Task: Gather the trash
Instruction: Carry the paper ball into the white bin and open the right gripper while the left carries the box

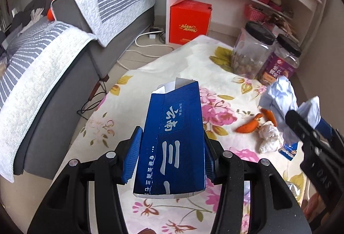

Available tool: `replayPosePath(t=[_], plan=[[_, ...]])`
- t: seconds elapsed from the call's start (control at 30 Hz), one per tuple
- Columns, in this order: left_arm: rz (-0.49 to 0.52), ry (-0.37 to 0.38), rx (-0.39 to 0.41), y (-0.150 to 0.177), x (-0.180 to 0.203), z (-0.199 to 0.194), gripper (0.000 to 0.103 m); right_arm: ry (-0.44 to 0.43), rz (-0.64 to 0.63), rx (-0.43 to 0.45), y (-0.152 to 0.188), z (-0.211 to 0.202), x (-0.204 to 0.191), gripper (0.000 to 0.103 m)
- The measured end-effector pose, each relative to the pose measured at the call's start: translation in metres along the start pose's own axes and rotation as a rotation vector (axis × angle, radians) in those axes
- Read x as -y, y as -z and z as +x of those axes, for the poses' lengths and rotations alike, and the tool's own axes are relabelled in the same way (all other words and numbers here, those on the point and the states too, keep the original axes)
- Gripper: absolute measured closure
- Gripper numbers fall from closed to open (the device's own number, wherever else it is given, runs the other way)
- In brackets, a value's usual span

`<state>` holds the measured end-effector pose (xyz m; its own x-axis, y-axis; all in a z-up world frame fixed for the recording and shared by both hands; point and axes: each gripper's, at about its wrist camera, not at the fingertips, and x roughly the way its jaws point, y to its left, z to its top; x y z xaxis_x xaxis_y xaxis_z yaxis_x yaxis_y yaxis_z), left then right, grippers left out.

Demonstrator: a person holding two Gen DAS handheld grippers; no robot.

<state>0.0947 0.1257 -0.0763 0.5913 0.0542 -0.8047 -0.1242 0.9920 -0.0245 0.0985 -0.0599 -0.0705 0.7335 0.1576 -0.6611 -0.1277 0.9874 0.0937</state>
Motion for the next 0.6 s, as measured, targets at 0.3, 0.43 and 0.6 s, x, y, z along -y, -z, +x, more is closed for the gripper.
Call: replayPosePath(t=[0.3,0.43,0.6], plan=[[0.061,0.003,0.037,0.004,0.037,-0.005,0.052,0.043,0.04,0.04,0.009,-0.02,0.037,0.034],[0.086,0.01,0.047,0.006,0.051,-0.007,0.052,0.059,0.06,0.043,0.011,-0.026,0.052,0.034],[0.117,0.026,0.057,0.007,0.072,-0.009,0.052,0.076,0.075,0.05,0.013,-0.036,0.069,0.034]])
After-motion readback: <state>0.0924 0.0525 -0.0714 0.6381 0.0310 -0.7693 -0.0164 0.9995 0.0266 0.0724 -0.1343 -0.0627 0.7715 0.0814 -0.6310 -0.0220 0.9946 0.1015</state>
